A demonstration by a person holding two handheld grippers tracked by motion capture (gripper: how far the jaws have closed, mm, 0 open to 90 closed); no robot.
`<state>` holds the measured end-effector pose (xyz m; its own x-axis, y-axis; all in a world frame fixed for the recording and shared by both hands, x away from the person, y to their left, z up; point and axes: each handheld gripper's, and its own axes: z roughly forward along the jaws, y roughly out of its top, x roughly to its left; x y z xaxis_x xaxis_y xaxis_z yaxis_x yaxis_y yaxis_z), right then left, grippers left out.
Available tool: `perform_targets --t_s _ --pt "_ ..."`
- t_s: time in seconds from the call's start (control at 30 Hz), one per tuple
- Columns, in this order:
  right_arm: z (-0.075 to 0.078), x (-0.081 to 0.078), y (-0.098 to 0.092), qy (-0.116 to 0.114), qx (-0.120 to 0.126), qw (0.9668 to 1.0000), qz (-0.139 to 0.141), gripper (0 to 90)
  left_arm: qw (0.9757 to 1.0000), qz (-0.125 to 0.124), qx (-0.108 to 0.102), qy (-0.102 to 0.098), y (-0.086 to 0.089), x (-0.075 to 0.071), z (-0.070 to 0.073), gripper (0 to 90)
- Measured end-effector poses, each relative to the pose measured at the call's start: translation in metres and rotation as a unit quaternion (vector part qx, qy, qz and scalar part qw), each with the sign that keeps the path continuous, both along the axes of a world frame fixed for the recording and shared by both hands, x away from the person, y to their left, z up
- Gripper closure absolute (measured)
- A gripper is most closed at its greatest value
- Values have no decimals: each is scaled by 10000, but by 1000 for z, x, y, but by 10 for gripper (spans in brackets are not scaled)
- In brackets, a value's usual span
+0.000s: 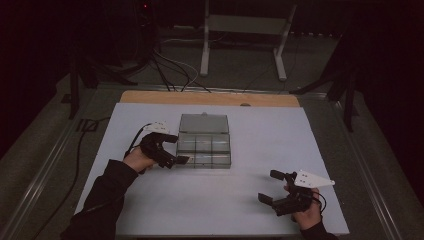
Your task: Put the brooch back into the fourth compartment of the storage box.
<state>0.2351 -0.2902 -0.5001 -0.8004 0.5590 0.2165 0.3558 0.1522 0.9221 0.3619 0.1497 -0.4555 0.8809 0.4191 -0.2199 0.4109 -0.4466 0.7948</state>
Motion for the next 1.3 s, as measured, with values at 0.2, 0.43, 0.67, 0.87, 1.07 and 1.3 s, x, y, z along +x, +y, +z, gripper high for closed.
perform_targets --t_s 0.2,0.43,0.67,0.87,1.07,1.3 --pt "0 0 0 10 16 10000 -6 0 9995 30 -217 -207 9 -2 6 11" --pt "-1 1 0 22 30 10000 -16 0 9994 35 -343 -80 25 -7 3 11" --pt "-1 0 1 28 18 10000 -12 0 9990 186 -388 -81 43 -20 -2 11" --pt "-1 1 2 48 0 10000 -13 0 9982 367 -468 -74 56 -33 -12 11" --pt "-2 1 2 51 -13 10000 -15 0 9975 489 -505 -42 68 -47 -26 11" --pt "-2 1 2 51 -19 10000 -4 0 9977 518 -443 -27 73 -64 -39 11"
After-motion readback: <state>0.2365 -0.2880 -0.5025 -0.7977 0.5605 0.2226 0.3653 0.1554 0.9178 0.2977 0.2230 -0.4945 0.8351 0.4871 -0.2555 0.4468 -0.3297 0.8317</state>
